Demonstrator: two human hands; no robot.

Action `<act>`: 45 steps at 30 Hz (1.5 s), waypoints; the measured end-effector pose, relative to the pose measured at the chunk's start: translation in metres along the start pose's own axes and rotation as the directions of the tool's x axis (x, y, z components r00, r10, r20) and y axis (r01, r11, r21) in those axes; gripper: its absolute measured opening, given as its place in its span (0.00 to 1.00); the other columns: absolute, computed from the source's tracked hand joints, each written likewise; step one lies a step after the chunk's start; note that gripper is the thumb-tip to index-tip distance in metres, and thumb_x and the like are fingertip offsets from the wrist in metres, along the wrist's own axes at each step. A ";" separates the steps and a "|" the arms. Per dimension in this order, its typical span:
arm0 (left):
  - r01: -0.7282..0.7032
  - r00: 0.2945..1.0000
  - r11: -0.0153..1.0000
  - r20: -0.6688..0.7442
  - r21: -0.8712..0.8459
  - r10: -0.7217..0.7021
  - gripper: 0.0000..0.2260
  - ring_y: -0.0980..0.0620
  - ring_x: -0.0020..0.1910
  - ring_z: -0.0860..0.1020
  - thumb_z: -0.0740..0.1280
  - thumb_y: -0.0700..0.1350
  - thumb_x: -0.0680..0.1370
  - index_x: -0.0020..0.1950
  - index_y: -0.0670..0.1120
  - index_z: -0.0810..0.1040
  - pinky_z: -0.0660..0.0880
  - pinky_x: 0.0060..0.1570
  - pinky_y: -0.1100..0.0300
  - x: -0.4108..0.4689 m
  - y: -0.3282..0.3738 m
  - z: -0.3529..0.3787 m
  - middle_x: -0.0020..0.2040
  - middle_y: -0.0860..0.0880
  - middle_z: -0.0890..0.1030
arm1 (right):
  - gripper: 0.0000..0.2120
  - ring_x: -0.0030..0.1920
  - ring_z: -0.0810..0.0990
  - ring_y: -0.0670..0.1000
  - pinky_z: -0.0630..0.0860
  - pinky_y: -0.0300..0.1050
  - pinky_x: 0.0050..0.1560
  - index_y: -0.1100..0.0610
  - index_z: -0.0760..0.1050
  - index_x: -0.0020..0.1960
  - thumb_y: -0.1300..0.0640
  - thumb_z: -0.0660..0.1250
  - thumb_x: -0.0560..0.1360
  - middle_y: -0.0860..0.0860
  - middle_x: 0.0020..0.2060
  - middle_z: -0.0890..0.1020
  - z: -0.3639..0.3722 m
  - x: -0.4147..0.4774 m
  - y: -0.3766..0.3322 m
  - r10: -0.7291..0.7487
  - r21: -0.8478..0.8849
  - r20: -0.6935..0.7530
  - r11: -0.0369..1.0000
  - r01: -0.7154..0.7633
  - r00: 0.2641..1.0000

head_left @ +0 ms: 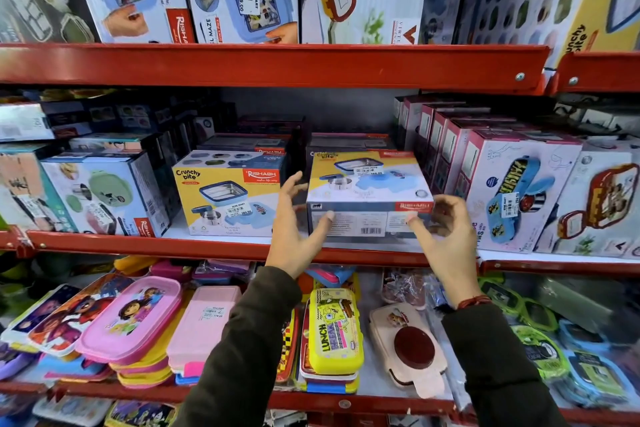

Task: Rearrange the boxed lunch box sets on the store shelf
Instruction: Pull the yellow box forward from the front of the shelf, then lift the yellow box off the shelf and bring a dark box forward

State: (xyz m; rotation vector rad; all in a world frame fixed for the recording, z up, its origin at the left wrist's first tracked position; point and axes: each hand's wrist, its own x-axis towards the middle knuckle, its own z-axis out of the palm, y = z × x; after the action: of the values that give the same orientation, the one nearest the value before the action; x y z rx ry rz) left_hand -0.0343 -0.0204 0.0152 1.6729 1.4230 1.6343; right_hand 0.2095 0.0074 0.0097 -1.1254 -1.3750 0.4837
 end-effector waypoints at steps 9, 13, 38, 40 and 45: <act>0.014 1.000 0.994 0.012 -0.112 -0.013 0.24 0.52 0.71 0.73 0.67 0.43 0.75 0.69 0.53 0.65 0.70 0.74 0.51 0.001 0.000 0.000 0.69 0.49 0.75 | 0.26 0.53 0.83 0.36 0.79 0.32 0.53 0.53 0.75 0.69 0.41 0.70 0.76 0.44 0.57 0.84 -0.001 0.001 -0.012 0.002 0.183 0.014 0.983 -0.004 1.000; -0.015 1.000 0.995 -0.016 -0.098 0.013 0.25 0.54 0.72 0.74 0.65 0.40 0.82 0.77 0.56 0.63 0.74 0.70 0.60 0.010 -0.001 0.002 0.72 0.51 0.75 | 0.26 0.52 0.81 0.36 0.77 0.37 0.57 0.52 0.73 0.72 0.56 0.73 0.75 0.38 0.55 0.82 0.003 0.004 -0.008 0.005 0.083 0.062 0.997 -0.010 0.998; 0.118 0.969 0.987 -0.206 -0.110 -0.139 0.25 0.54 0.72 0.72 0.65 0.40 0.82 0.77 0.52 0.64 0.69 0.75 0.53 0.010 -0.012 0.014 0.73 0.51 0.73 | 0.21 0.60 0.76 0.50 0.75 0.47 0.59 0.55 0.71 0.72 0.56 0.68 0.80 0.55 0.68 0.72 0.053 0.001 -0.002 -0.023 -0.099 -0.146 0.995 0.009 0.989; 0.052 0.968 0.996 -0.242 -0.068 -0.067 0.22 0.57 0.68 0.74 0.65 0.41 0.82 0.75 0.51 0.67 0.72 0.70 0.59 0.003 -0.012 0.003 0.69 0.53 0.76 | 0.19 0.55 0.76 0.48 0.76 0.45 0.59 0.54 0.74 0.70 0.58 0.68 0.80 0.54 0.64 0.74 0.065 -0.013 -0.015 -0.062 -0.075 -0.179 0.996 0.050 0.982; -0.016 0.955 1.000 -0.296 0.016 0.020 0.17 0.57 0.65 0.75 0.66 0.44 0.82 0.71 0.51 0.71 0.72 0.63 0.64 0.006 -0.012 -0.034 0.67 0.54 0.77 | 0.15 0.53 0.80 0.43 0.78 0.38 0.55 0.50 0.76 0.66 0.59 0.67 0.80 0.46 0.59 0.77 0.120 -0.042 -0.050 -0.115 0.018 -0.022 0.993 0.115 0.993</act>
State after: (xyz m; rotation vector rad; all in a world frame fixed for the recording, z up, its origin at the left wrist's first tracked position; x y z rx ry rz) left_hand -0.0708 -0.0227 0.0159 1.4971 1.5610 1.9545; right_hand 0.0736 -0.0087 0.0086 -1.0268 -1.4057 0.3995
